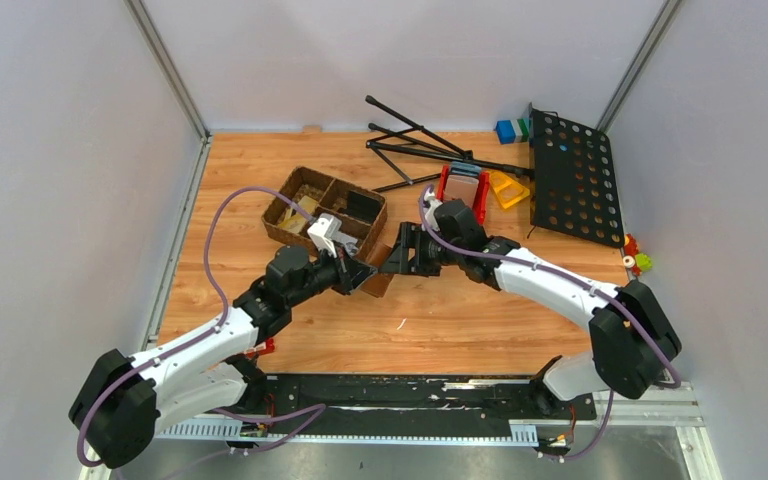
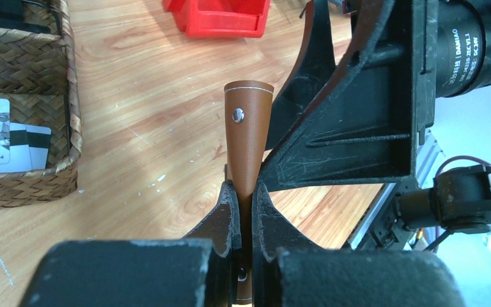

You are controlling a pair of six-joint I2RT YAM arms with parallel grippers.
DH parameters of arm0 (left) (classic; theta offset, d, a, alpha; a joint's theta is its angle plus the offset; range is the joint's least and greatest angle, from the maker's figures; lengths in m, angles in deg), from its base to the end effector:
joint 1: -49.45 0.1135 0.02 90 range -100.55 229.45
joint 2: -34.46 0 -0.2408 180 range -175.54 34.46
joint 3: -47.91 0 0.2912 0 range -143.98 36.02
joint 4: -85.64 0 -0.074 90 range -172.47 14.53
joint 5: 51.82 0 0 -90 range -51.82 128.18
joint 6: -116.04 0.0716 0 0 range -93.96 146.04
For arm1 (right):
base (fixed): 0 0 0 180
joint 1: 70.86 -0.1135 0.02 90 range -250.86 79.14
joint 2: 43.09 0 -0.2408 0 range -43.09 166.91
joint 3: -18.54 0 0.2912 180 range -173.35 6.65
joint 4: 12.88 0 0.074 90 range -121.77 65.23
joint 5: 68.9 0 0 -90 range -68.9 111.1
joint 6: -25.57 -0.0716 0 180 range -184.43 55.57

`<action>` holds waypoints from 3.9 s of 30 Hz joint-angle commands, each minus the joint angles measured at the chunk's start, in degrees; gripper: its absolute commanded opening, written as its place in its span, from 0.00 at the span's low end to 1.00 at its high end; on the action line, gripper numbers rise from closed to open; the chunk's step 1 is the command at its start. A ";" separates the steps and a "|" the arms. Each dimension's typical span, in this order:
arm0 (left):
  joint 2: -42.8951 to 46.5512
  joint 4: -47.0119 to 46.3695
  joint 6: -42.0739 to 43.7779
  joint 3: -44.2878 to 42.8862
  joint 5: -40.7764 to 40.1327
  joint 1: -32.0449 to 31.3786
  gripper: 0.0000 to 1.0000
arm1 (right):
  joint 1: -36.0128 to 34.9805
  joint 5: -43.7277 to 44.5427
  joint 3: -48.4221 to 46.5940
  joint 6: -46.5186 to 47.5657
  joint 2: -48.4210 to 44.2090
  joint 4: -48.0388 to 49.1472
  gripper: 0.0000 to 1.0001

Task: Take the credit cards out of the card holder
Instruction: Open the card holder at the center of the board.

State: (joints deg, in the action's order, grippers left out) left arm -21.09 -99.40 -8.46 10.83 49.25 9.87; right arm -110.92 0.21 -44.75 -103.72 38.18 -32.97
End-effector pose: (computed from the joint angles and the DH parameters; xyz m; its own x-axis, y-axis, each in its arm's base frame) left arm 0.2227 -0.2019 0.1863 -0.5832 -0.2391 -0.7763 0.5326 0.6091 -0.5877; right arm 0.2678 0.2585 0.1747 -0.8821 0.0313 -0.4701 -0.3328 0.6649 0.6687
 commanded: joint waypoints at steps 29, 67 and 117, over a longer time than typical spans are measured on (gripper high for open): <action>0.35 -1.50 5.35 -6.36 -5.24 -0.77 0.00 | 1.62 9.84 4.97 7.32 -3.82 -8.23 0.47; -5.99 -7.74 -10.20 -5.11 2.47 -0.61 0.18 | 2.01 8.20 13.28 0.07 -17.95 3.35 0.00; -19.36 2.93 -3.23 -6.97 5.71 -6.48 0.87 | 5.24 -6.08 8.37 8.91 -10.89 -8.12 0.00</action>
State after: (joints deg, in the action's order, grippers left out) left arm -41.42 -94.13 -12.20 6.24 53.81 3.69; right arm -105.91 -4.07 -34.04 -94.58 26.64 -43.92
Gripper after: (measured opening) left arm 0.842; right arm 0.043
